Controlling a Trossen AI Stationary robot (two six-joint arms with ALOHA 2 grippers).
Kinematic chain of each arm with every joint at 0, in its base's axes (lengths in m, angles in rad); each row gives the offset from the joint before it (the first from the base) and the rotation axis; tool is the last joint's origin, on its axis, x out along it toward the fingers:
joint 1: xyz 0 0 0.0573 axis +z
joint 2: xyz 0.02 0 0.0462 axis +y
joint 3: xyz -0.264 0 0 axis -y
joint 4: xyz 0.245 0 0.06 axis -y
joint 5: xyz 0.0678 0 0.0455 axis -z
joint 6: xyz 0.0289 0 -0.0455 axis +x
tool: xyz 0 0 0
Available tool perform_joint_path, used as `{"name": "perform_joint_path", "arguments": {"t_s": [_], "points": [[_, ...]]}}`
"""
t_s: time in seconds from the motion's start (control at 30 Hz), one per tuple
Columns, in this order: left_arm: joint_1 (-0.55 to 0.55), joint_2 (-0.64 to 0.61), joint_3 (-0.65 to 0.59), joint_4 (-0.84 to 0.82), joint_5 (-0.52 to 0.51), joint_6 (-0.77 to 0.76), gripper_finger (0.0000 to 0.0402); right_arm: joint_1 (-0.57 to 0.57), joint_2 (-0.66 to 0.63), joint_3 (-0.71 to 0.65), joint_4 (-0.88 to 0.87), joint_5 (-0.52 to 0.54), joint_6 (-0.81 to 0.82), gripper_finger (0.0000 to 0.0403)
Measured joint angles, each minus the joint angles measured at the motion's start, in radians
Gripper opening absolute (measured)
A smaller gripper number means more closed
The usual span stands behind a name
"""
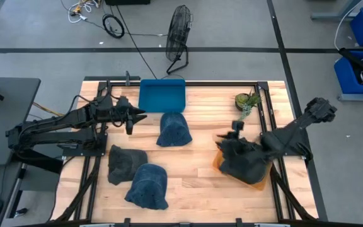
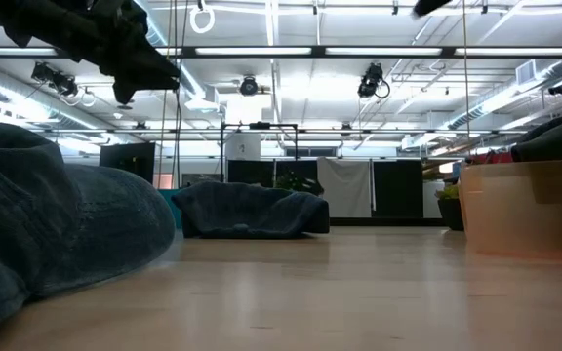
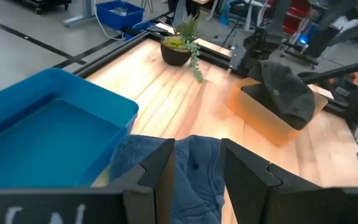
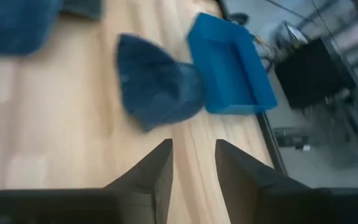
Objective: Pick & Place hat
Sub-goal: Put the top blue cap into the blue bin
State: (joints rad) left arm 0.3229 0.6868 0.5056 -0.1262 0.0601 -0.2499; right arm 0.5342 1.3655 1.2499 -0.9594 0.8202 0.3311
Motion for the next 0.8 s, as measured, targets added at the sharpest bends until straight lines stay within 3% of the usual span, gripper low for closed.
{"name": "perform_joint_path", "arguments": {"t_s": [0.1, 0.3, 0.4, 0.6, 0.8], "points": [[0.0, 0.0, 0.0, 0.001, 0.0, -0.001, 0.0133, -0.119, 0.0, -0.076, 0.208, -0.049, -0.098, 0.0115], [-0.001, 0.0, 0.0, 0.001, 0.007, 0.001, 0.0133, -0.325, 0.003, -0.259, 0.711, -0.325, -0.278, 0.01], [0.0, -0.004, 0.009, -0.016, 0.052, 0.066, 0.0133, -0.385, 0.004, -0.328, 0.864, -0.318, -0.351, 0.0093], [-0.001, -0.006, 0.079, -0.097, 0.062, 0.357, 0.0133, -0.444, 0.004, -0.371, 0.897, -0.253, -0.285, 0.0086], [-0.001, -0.006, 0.094, -0.138, 0.095, 0.381, 0.0133, -0.484, 0.004, -0.386, 0.921, -0.253, -0.117, 0.0086]]}}
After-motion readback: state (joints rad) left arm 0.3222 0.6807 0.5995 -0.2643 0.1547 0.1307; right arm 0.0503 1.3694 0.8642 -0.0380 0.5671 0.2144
